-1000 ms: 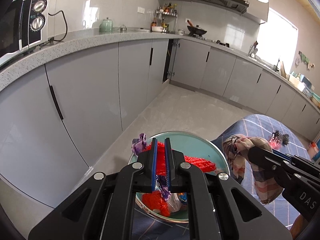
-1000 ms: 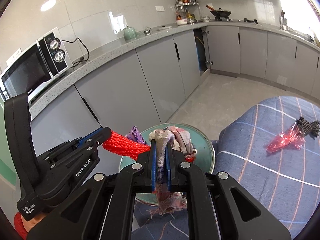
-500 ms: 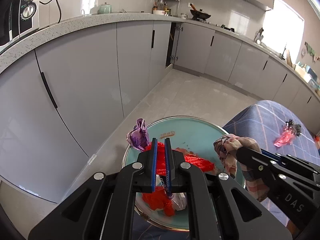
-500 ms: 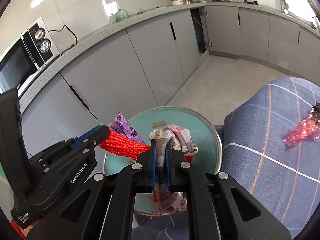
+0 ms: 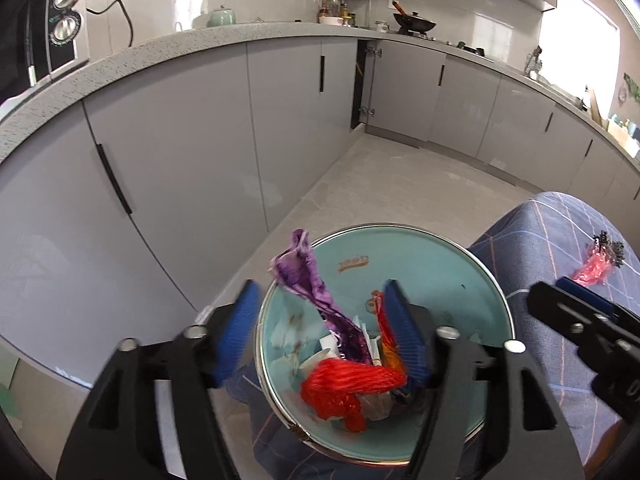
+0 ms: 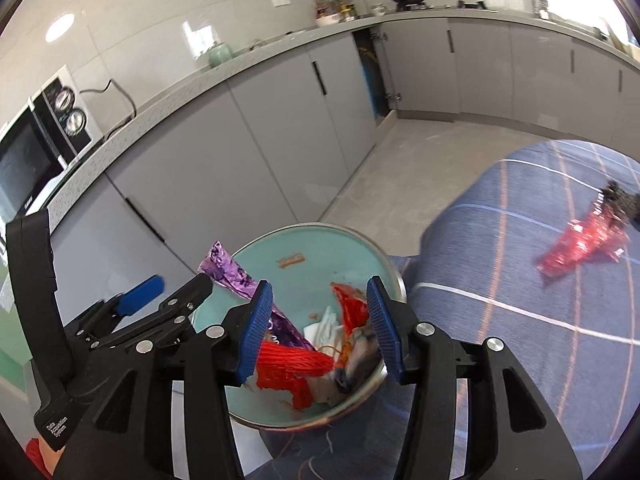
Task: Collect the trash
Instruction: 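Open both tools to drop the mesh net and plaid cloth into the bucket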
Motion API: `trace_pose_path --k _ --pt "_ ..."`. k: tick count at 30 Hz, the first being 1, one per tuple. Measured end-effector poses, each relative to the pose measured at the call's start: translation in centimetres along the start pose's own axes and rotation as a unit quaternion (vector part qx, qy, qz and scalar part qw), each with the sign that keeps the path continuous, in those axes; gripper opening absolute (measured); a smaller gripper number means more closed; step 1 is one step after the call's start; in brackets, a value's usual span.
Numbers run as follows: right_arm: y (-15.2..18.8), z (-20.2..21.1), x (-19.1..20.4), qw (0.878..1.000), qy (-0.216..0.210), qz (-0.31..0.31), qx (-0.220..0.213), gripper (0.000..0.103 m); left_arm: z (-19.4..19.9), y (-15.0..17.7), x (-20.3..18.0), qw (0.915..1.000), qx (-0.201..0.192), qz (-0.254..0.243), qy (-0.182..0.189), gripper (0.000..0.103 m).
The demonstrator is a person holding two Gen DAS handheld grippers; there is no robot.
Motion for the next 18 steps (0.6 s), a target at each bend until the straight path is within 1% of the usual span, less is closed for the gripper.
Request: trace_pose_path --k 3,4,5,10,18 --pt "0.0 1.7 -0.8 1.000 0.014 -0.010 -0.017 0.055 0.8 -0.2 0.3 0.9999 -0.008 0.001 -0.013 0.085" --pt "0.0 2.2 -1.1 1.000 0.019 -0.013 -0.021 0.056 1.1 -0.2 0.4 0.9998 -0.010 0.002 -0.017 0.092" --pt "0.0 2.7 -1.3 0.999 0.021 -0.016 -0.025 0.056 1.5 -0.3 0.4 0.9997 -0.013 0.003 -0.020 0.094" --pt "0.8 5.0 -2.9 0.998 0.044 -0.027 -0.032 0.057 3.2 -0.2 -1.2 0.9997 -0.020 -0.008 -0.012 0.096" --pt "2.5 9.6 -7.0 0.993 0.095 -0.045 -0.049 0.057 5.6 1.1 -6.0 0.9987 -0.020 -0.043 0.018 0.096"
Point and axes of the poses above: each gripper's, at about its wrist camera, not at the fingertips, and z roughly against the way its jaws point, x to its left, y to its underside, the point moved 10 cm from there along -z, roughly the way its jaws point, and after that the axes turned 12 degrees about -y, right-handed, at the moved point
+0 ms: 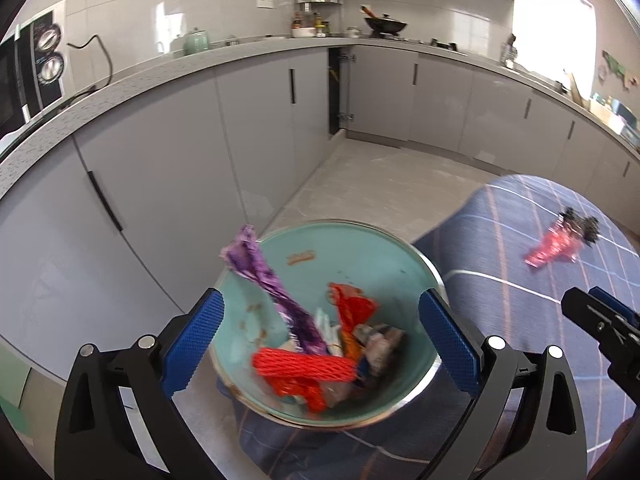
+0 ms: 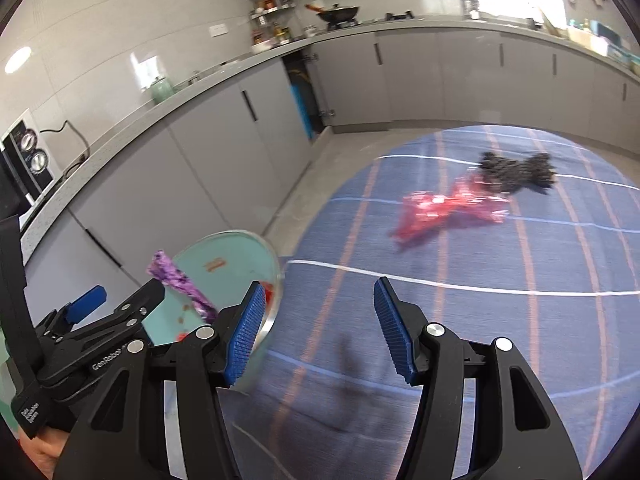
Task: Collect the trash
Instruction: 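Open both tools to drop the mesh net and plaid cloth into the bucket, then move both tools back over the pink bag and black mesh bundle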
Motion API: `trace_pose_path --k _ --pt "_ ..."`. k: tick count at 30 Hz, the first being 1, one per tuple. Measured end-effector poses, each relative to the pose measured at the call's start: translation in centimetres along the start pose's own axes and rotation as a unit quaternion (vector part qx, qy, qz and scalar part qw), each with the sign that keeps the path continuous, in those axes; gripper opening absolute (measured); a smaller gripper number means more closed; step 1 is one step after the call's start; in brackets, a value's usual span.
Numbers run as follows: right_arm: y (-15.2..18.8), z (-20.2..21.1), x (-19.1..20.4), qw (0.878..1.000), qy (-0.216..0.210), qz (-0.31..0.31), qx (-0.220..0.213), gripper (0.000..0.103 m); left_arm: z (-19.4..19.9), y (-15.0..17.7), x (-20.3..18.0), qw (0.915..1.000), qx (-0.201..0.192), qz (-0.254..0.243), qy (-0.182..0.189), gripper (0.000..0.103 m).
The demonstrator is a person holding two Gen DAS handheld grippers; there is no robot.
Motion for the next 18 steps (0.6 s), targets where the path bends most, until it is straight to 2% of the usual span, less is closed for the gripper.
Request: trace_pose_path --k 11,18 --pt "0.6 4.0 -6.4 0.998 0.049 -0.037 -0.022 0.058 1.8 0.7 -6.2 0.9982 -0.007 -0.050 0.033 0.096" --pt "1.0 6.1 -11.0 0.994 0.082 -0.063 -0.030 0.058 2.4 1.0 -10.8 0.9935 -0.008 -0.087 0.073 0.095"
Point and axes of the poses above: each gripper's, at about its wrist camera, not at the fingertips, and z roughly against the way its jaws point, x to its left, y to its underside, the point moved 10 cm from there along -z, roughly the way its jaws point, and after that the axes turned 12 degrees about -y, right-handed, at the moved point
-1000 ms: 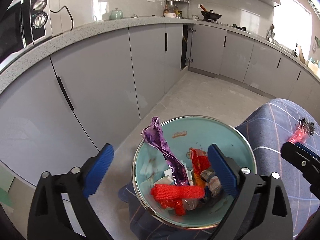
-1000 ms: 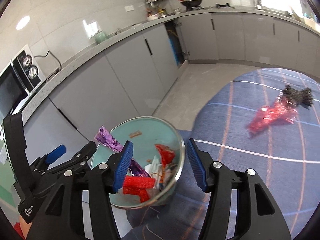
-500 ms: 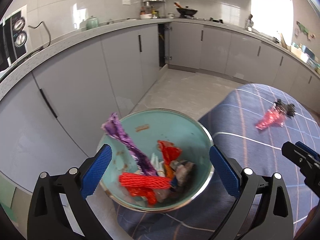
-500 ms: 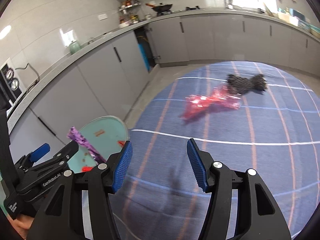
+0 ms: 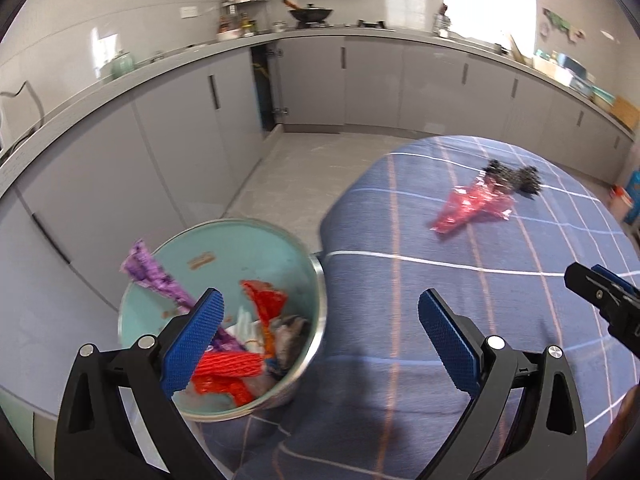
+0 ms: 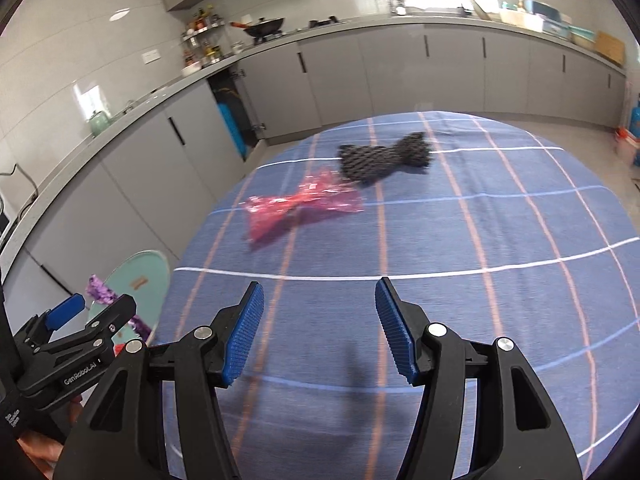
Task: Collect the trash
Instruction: 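Move both tools back over the pink bag and black mesh bundle, then grasp the pink plastic bag with the left tool while the right tool grasps the black mesh bundle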
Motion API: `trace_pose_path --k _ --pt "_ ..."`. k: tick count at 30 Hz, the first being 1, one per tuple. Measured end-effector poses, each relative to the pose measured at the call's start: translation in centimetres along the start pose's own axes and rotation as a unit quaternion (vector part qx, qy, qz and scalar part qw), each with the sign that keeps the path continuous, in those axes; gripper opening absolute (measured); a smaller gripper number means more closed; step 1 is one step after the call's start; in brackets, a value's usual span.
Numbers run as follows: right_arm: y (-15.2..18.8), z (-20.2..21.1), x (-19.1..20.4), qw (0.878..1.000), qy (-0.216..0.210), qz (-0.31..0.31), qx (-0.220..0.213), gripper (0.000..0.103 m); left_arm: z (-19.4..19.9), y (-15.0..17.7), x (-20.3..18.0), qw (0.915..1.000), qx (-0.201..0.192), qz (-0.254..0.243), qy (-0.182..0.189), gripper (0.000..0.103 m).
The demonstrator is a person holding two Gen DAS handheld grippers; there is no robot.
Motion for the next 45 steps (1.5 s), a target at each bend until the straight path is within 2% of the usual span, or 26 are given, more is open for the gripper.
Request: trace_pose_path --k 4,10,14,27,28,29,30,31,32,35,41,45 --pt "-0.6 0.6 -2.2 1.000 0.014 -0.006 -0.004 0.058 0.0 -0.6 -2.8 0.9994 -0.004 -0.017 0.029 0.093" --pt "-1.6 0.6 -3.9 1.000 0.027 -0.004 -0.002 0.058 -0.7 -1.9 -6.7 0.9971 -0.013 -0.053 0.054 0.085" --pt "-2.3 0.4 -5.4 0.999 0.034 -0.010 -0.001 0.057 -1.6 -3.2 -9.7 0.9947 -0.018 -0.073 0.071 0.084" --pt "-4.0 -0.3 -9.4 0.999 0.038 -0.035 0.008 0.057 -6.7 -6.5 -17.0 0.9871 -0.012 -0.125 0.099 0.079" --pt "-4.1 -0.3 -9.6 0.999 0.038 -0.038 0.009 0.057 -6.8 -6.5 -17.4 0.9860 -0.011 -0.132 0.102 0.073" --pt "-4.2 -0.5 -9.7 0.998 0.037 -0.040 0.009 0.057 -7.1 -6.5 -17.8 0.9847 -0.010 -0.140 0.103 0.062" --pt "-4.3 -0.7 -9.8 0.998 0.036 -0.042 0.011 0.057 -7.4 -6.4 -18.4 0.9832 -0.005 -0.148 0.107 0.055" --pt "-4.4 -0.8 -10.0 0.998 0.034 -0.045 0.011 0.057 -7.6 -6.2 -18.7 0.9822 0.001 -0.149 0.114 0.045" --pt "-4.5 -1.0 -10.0 0.998 0.033 -0.047 0.012 0.057 -7.8 -6.0 -18.9 0.9815 0.009 -0.147 0.122 0.039" --pt "-4.7 -1.4 -9.9 0.998 0.030 -0.049 0.013 0.057 -7.8 -5.5 -18.9 0.9807 0.012 -0.142 0.134 0.030" --pt "-5.2 -2.6 -9.4 0.998 0.017 -0.062 0.015 0.057 -6.4 -4.7 -16.9 0.9828 0.011 -0.110 0.149 0.028" --pt "-6.5 -3.8 -9.5 0.996 0.010 -0.089 0.003 0.057 -4.9 -4.7 -13.7 0.9882 0.012 -0.059 0.141 0.028"
Point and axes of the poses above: each gripper's, at about its wrist camera, not at the fingertips, and z roughly against the way its jaws point, x to its left, y to its underside, the point moved 10 cm from there along -z, roughly the way its jaws point, and after that the axes turned 12 degrees about -y, right-handed, at the moved point
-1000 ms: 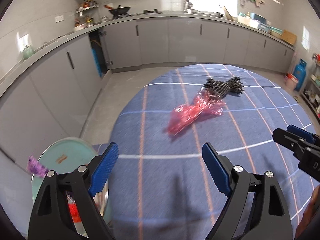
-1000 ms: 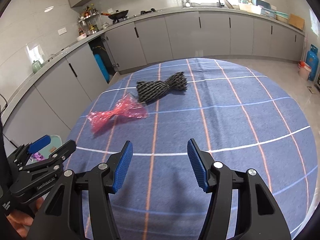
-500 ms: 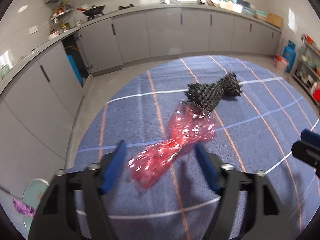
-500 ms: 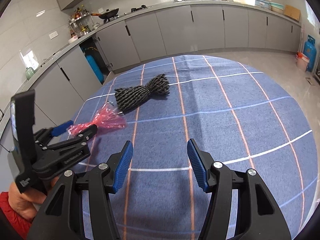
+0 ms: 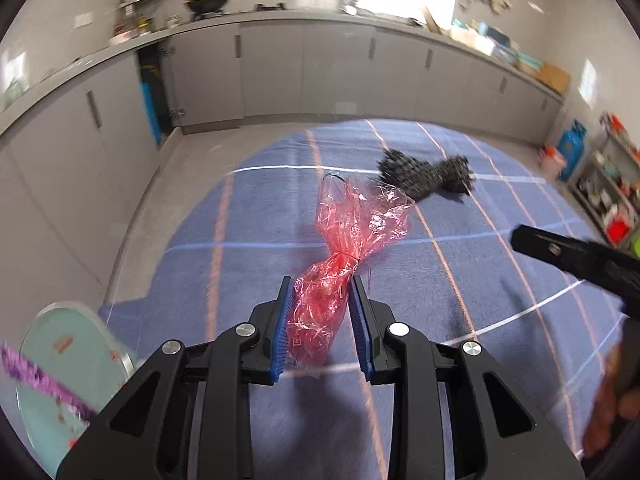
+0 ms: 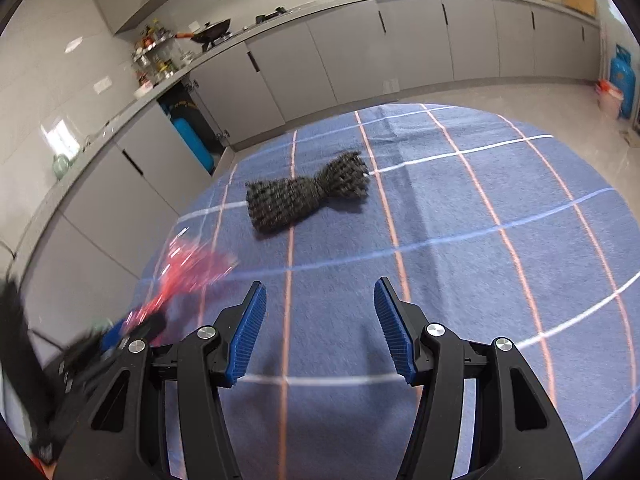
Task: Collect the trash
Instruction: 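Grasp the pink plastic bag with the left tool while the right tool grasps the black mesh bundle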
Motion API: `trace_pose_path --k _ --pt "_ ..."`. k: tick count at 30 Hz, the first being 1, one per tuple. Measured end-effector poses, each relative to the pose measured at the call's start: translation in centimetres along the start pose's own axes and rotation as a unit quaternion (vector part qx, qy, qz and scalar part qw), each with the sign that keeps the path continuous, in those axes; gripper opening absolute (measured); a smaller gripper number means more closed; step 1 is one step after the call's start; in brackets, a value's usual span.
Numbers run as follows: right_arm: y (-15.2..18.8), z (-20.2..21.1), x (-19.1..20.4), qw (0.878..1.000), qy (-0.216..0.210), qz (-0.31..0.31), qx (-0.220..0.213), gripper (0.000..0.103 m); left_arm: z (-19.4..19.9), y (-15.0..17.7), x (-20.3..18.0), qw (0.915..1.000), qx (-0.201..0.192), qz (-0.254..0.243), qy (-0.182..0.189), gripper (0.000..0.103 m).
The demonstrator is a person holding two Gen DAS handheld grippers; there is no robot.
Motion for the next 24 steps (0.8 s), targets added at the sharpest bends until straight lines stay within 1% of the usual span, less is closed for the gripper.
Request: trace_pose_path --k 2,4,7,10,14,17,18,19,20,21,22,24 --pt "-1.0 -1.1 0.1 1.000 0.001 -0.012 -0.005 0.057 1.0 0.0 1.5 0.9996 -0.005 0.025 -0.010 0.028" --pt "-2.0 -2.4 0.3 1.000 0.003 -0.023 -0.006 0.057 1.7 -0.3 3.0 0.9989 -0.013 0.039 -0.024 0.028" --pt "-3.9 -4.6 0.6 0.999 0.017 -0.031 -0.013 0.057 2.3 -0.7 5.1 0.9977 -0.023 0.048 -0.043 0.028" --pt "-5.5 -6.6 0.5 0.998 0.032 -0.051 -0.014 0.057 2.2 -1.2 7.2 0.9961 -0.023 0.060 -0.061 0.028" --pt "-6.4 -9.2 0.0 0.996 0.058 -0.072 -0.010 0.057 1.4 -1.7 9.4 0.9941 -0.021 0.074 -0.076 0.028" --pt "-6.2 -11.0 -0.4 0.993 0.077 -0.086 0.006 0.057 0.4 -2.2 10.2 0.9932 -0.018 0.081 -0.082 0.028" --pt "-5.9 -11.5 -0.5 0.993 0.076 -0.091 0.011 0.055 0.0 -2.4 10.3 0.9930 -0.017 0.082 -0.083 0.028" --pt "-5.7 -11.8 -0.5 0.993 0.076 -0.093 0.015 0.050 -0.3 -2.5 10.4 0.9930 -0.016 0.083 -0.082 0.028" --pt "-5.6 -12.1 -0.6 0.993 0.075 -0.093 0.017 0.050 -0.7 -2.7 10.3 0.9931 -0.015 0.082 -0.082 0.028" --pt "-5.6 -12.0 -0.6 0.993 0.079 -0.088 0.011 0.048 -1.0 -2.9 10.3 0.9932 -0.014 0.081 -0.083 0.028" --pt "-5.6 -12.0 -0.6 0.993 0.078 -0.084 0.012 0.042 -1.2 -2.9 10.2 0.9933 -0.014 0.080 -0.082 0.028" --pt "-5.7 -12.1 -0.5 0.994 0.073 -0.079 0.012 0.037 -1.7 -3.2 10.0 0.9935 -0.014 0.077 -0.083 0.028"
Point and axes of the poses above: each gripper's, at about its wrist camera, not at the fingertips, and z roughly against the way its jaws point, x to its left, y to its underside, the point moved 10 cm from there along -z, roughly the way its jaws point, and after that the axes turned 12 degrees about -y, right-handed, at the moved point
